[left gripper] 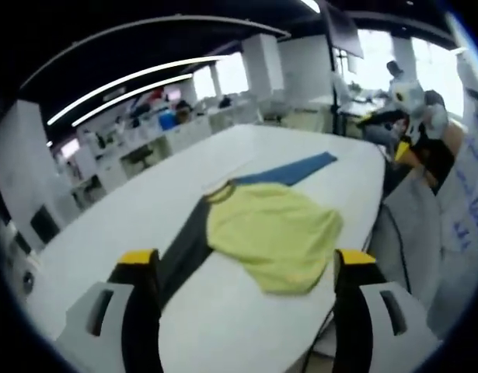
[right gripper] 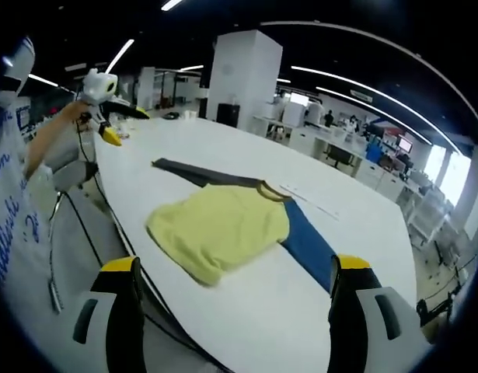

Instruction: Fold the garment on the visible template until the final outline fits inside the template.

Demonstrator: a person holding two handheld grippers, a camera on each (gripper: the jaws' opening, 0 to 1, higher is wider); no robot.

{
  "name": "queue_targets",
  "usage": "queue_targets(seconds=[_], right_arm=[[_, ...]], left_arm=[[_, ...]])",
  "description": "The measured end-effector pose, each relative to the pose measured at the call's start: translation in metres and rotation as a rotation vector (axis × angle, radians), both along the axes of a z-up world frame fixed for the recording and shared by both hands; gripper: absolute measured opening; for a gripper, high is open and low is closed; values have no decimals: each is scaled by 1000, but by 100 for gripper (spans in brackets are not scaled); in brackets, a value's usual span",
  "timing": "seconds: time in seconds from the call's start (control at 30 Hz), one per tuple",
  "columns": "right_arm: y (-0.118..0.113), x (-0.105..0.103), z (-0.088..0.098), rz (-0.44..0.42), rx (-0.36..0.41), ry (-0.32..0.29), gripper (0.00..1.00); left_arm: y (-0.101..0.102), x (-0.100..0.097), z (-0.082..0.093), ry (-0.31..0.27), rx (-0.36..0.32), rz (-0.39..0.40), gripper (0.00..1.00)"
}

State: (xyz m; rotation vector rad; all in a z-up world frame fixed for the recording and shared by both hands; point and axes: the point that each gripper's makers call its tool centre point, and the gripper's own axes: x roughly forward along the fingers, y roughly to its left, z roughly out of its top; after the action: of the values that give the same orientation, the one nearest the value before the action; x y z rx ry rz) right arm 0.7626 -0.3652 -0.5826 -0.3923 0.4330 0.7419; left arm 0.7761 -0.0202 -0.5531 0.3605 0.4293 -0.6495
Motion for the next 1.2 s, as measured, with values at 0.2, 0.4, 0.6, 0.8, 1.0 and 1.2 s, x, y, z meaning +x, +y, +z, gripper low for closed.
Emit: queue_targets(seconds=[0.2, 0.4, 0.6, 0.8, 1.0, 1.2], right_arm=[[-3, -3, -3, -12, -1, 10, 100], [-1, -6, -3, -5, -21, 15, 100], [1, -9, -4, 2, -23, 24, 100], [0, -13, -6, -6, -26, 33, 100], [1, -14, -9, -6, -21, 42, 100], [1, -12, -9, -2, -22, 41, 100]], left_arm=[[-5, -12, 0, 1, -43, -1, 91], [-5, -20, -1, -10, -52, 15, 96], [-3, -31, -11, 6, -17, 34, 100], [-1, -46, -18, 33, -34, 47, 100], [5, -51, -19, 38, -67, 88, 100], [2, -55, -24, 64, -68, 75, 99]])
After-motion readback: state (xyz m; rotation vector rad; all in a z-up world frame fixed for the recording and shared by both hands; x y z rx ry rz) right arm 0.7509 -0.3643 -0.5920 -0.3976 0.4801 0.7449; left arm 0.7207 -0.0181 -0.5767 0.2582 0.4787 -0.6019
